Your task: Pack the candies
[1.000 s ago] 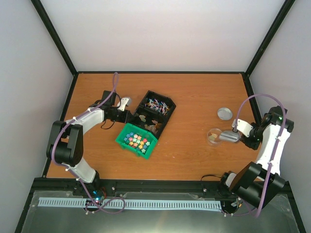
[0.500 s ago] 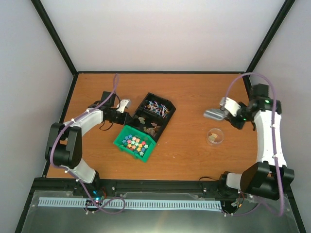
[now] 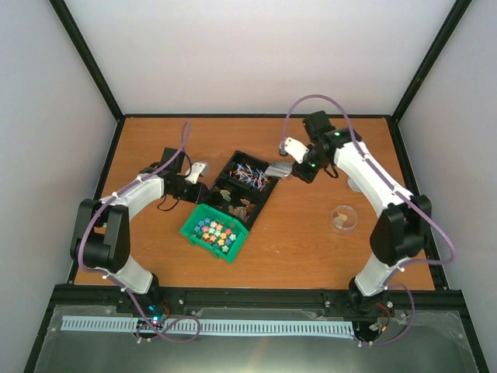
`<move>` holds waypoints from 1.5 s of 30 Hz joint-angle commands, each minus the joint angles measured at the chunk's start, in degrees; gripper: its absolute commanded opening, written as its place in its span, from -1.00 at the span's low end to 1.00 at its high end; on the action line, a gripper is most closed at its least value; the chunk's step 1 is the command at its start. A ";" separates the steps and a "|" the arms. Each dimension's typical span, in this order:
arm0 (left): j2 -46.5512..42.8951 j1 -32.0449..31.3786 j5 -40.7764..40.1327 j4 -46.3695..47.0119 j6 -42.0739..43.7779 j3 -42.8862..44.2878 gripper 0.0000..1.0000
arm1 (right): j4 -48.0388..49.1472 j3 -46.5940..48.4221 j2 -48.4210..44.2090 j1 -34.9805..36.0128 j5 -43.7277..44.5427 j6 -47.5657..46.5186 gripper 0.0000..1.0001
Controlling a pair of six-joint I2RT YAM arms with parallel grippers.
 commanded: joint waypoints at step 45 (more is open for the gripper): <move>12.99 -5.74 2.54 1.98 2.12 14.39 -0.98 | -9.30 32.12 38.97 10.69 -0.47 2.87 -0.94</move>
